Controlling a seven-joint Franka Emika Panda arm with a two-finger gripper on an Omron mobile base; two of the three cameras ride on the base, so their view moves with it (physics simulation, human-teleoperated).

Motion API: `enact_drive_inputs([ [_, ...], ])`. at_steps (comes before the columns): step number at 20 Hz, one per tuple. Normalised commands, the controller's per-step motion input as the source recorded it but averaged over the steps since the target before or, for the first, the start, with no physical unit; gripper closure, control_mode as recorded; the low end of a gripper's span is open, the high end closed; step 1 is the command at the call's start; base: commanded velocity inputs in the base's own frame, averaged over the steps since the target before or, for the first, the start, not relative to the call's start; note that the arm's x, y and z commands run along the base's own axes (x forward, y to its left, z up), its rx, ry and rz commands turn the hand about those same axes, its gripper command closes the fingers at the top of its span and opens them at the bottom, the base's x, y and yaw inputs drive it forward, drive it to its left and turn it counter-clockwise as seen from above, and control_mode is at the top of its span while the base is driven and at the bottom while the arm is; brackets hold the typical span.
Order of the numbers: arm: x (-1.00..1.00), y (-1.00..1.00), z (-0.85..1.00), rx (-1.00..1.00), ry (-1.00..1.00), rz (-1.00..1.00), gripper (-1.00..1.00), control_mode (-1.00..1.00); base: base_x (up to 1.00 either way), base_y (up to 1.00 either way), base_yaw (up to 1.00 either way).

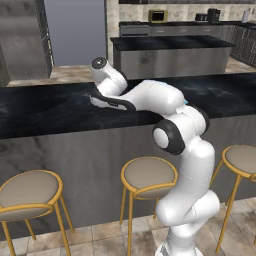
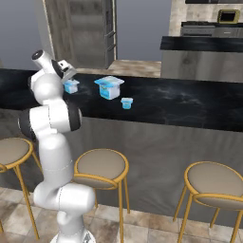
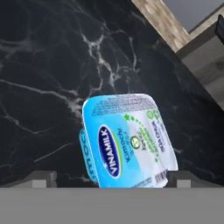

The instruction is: Stack the yogurt containers by placing the smaller containers on top of the larger containers.

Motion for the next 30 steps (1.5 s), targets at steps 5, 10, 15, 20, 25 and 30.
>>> enact_drive_inputs([
  [5,0.06,0.00,-0.01,0.00,0.00,0.00,-1.00,-1.00,0.00,0.00,0.00],
  [10,0.02,0.00,-0.02,-0.01,0.00,0.00,-1.00,-1.00,0.00,0.00,0.00],
  [15,0.02,0.00,-0.10,-0.01,0.00,0.00,-1.00,-1.00,0.00,0.00,0.00],
  [20,0.11,0.00,-0.14,0.00,0.00,0.00,-1.00,-1.00,0.00,0.00,0.00],
  [25,0.18,0.00,-0.10,0.00,0.00,0.00,-1.00,-1.00,0.00,0.00,0.00],
  [30,0.23,0.00,-0.08,-0.01,0.00,0.00,-1.00,-1.00,0.00,0.00,0.00],
])
